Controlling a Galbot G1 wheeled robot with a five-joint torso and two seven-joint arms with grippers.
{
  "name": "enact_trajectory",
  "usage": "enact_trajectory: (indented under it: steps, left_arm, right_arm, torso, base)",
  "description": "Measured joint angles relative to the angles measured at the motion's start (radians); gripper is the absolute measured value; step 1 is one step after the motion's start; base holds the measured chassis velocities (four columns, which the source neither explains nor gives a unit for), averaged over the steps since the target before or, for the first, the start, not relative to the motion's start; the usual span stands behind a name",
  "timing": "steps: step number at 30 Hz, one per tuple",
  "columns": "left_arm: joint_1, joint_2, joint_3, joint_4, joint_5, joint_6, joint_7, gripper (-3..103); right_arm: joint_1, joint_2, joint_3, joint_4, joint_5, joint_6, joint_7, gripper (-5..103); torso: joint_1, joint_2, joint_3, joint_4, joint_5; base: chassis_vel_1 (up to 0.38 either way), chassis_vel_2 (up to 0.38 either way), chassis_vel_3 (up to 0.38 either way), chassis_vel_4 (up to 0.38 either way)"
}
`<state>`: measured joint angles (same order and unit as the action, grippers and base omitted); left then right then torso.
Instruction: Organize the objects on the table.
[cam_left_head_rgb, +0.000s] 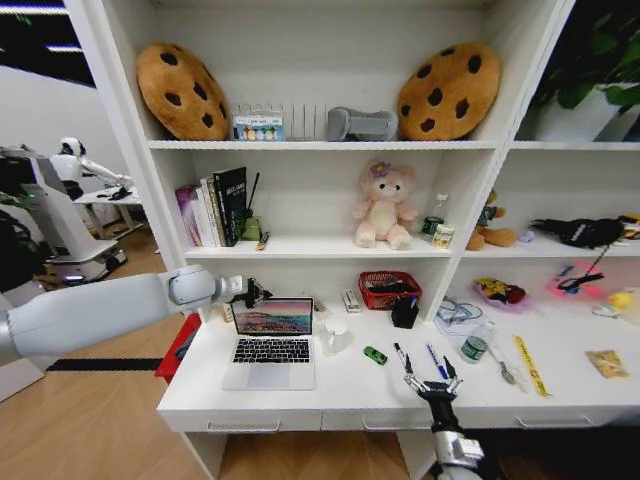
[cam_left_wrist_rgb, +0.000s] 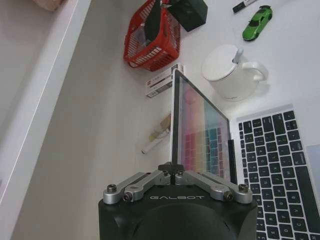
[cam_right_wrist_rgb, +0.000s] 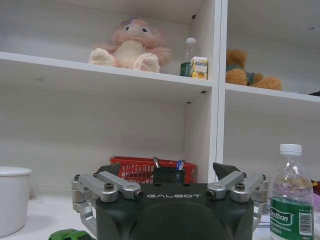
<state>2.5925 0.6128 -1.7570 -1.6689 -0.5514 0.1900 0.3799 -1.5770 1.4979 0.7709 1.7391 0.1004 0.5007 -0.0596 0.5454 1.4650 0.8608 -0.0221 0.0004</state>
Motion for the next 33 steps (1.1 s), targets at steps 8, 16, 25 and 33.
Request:
enact_trajectory:
  steps: [8, 16, 25, 33]
  left_arm:
    - [-0.012, -0.031, 0.036, -0.065, -0.028, -0.024, 0.033, 0]
    - [-0.041, -0.054, 0.085, -0.125, -0.030, -0.024, 0.048, 0]
    - [-0.105, -0.175, 0.217, -0.257, -0.011, -0.030, 0.050, 0]
    - [-0.275, -0.437, 0.312, -0.425, -0.028, -0.114, 0.162, 0]
  right_arm:
    - [-0.002, 0.003, 0.016, -0.007, 0.009, 0.007, -0.002, 100]
    - [0.002, 0.004, 0.023, -0.020, 0.020, 0.012, -0.003, 100]
    - [0.000, 0.006, 0.031, -0.026, 0.029, 0.017, -0.003, 100]
    - [-0.008, 0.005, 0.018, -0.015, 0.034, 0.015, -0.003, 100]
  torso:
    - [0.000, 0.000, 0.000, 0.0005, 0.0000]
    - [0.000, 0.000, 0.000, -0.0001, -0.0004]
    - [0.000, -0.001, 0.001, -0.0005, -0.0006]
    - [0.000, 0.000, 0.000, -0.0003, -0.0004]
  base:
    - [0.000, 0.000, 0.000, 0.000]
    - [0.000, 0.000, 0.000, 0.000]
    - [0.000, 0.000, 0.000, 0.000]
    - [0.000, 0.000, 0.000, 0.000]
